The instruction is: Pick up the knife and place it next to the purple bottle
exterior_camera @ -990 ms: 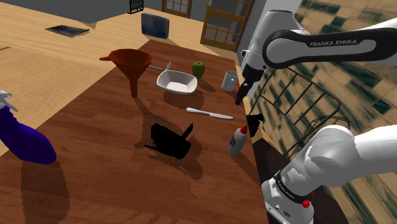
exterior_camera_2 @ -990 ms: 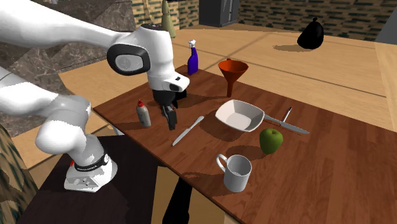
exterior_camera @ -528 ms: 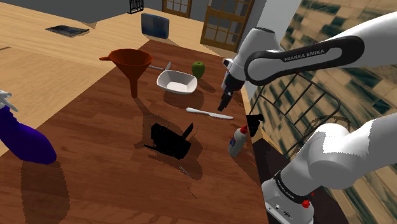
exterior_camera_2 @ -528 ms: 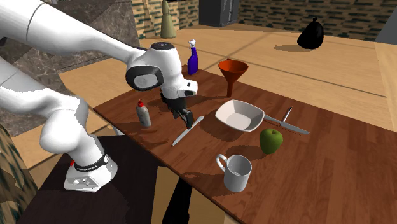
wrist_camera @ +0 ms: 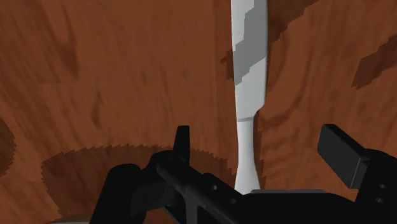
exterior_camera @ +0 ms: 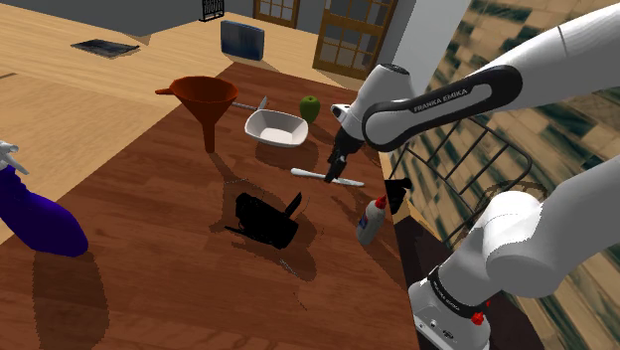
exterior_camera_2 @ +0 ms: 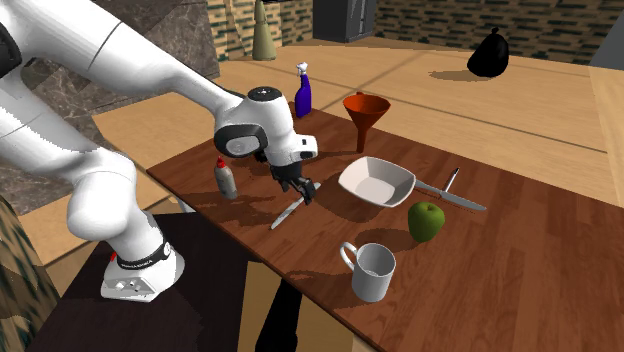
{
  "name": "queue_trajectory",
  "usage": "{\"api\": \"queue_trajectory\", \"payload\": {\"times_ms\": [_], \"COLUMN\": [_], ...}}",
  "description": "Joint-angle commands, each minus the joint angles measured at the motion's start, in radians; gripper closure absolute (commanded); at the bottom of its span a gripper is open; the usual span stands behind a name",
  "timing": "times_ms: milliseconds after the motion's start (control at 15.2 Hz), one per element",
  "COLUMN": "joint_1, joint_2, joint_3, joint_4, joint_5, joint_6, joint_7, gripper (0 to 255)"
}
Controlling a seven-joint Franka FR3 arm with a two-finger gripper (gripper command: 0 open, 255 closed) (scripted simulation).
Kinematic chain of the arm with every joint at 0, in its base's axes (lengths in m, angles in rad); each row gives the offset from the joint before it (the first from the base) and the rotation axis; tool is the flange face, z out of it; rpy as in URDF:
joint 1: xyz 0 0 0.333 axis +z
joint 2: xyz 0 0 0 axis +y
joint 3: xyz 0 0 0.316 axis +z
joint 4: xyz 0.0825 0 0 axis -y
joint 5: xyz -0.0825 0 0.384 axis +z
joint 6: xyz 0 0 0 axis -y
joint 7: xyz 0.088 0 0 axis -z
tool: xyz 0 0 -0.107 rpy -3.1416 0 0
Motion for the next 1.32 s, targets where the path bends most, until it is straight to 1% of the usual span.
{"api": "queue_trajectory", "payload": {"times_ms": [0, 66, 594, 660, 1254], "joint_1": [0.005, 0.01, 0.01, 0.01, 0.01], "joint_2": [0.025, 0.049, 0.049, 0.049, 0.049], "joint_3": [-0.002, -0.005, -0.005, -0.005, -0.004], "joint_4": [-0.006, -0.008, -0.008, -0.008, -0.008], "joint_5": [0.008, 0.016, 0.016, 0.016, 0.016], "joint_6": [0.032, 0.058, 0.058, 0.058, 0.058], "joint_7": [-0.006, -0.012, -0.012, -0.012, -0.012], "gripper": [0, 0, 0, 255, 255]}}
